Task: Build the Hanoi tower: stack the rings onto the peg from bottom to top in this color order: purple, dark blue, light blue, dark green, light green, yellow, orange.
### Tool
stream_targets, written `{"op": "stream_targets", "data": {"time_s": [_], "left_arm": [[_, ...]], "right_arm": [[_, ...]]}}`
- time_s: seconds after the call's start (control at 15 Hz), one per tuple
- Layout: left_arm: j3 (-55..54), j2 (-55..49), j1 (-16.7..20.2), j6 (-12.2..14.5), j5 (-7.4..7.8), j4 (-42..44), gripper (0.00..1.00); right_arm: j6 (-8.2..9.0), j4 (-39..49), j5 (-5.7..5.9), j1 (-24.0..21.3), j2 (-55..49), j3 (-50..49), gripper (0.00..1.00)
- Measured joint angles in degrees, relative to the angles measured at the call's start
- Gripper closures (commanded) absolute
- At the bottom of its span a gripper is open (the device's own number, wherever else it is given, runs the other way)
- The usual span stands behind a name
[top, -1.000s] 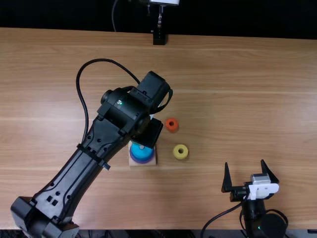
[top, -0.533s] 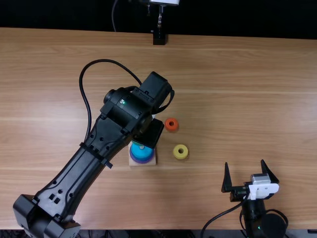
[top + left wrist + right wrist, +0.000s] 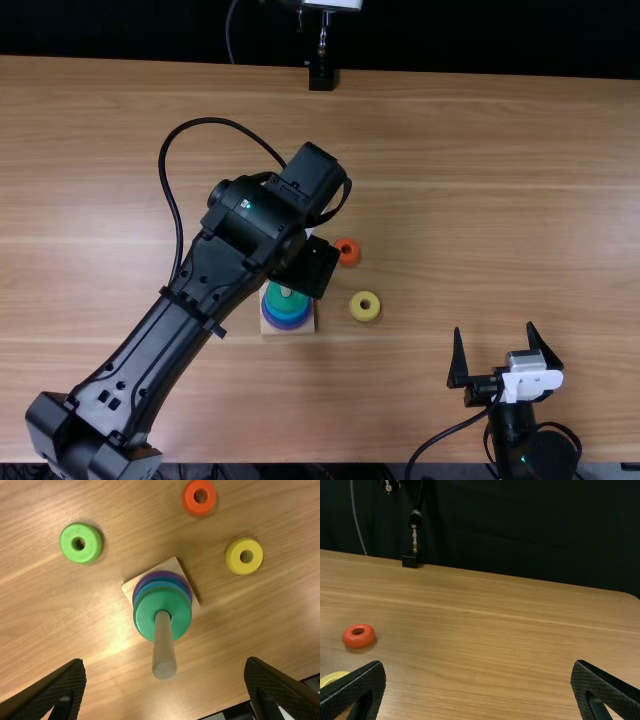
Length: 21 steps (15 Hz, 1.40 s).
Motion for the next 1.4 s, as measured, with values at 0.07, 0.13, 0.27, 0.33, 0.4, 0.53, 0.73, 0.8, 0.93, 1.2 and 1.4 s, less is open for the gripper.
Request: {"op": "stream_targets", "data": {"time_s": [0.07,0.13,0.27,0.33,0.4,0.53,0.73,0.8,0.93,1.2,1.4], "left_arm": [[0.00,0.00,1.42,0.02,-0.02,2.21,0.00],[0.00,-0.02,3.19,0.00,-0.07,4.61,0.00],[0.00,-0.02,6.86,0.02,-0.35,10.80,0.00],[-0.70,-0.02,8.68,0.07,-0.48,14.21,0.00],[-2.49,0.00,10.01,0.13,-0.57,16.57,0.00],[-8.31,1.33,12.22,0.50,-0.52,21.94,0.00],[-17.31,3.10,13.88,6.27,-0.52,32.17,0.00],[-18.95,4.50,14.21,8.50,-0.52,34.34,0.00],[-22.03,6.64,14.23,11.13,-0.50,34.71,0.00],[-23.69,9.25,14.58,12.79,-0.48,34.84,0.00],[-23.74,10.45,14.60,13.27,-0.48,36.46,0.00]], "right_arm": [[0.00,0.02,-0.02,0.02,0.02,-0.02,0.00],[0.02,0.02,0.00,0.02,0.00,0.00,0.00],[0.00,0.02,0.00,0.00,0.00,-0.02,0.00],[0.02,0.02,0.00,0.02,0.02,0.00,0.00],[0.00,0.04,0.00,0.02,0.02,0.00,0.00],[0.02,0.02,0.02,0.00,0.00,0.00,0.00],[0.00,0.02,0.00,0.00,0.00,0.00,0.00],[0.00,0.02,0.02,0.02,0.00,-0.02,0.00],[0.00,0.02,0.02,0.00,0.00,-0.02,0.00],[0.00,0.02,0.00,0.02,0.00,0.00,0.00],[0.00,0.00,0.00,0.02,0.02,0.00,0.00]]}}
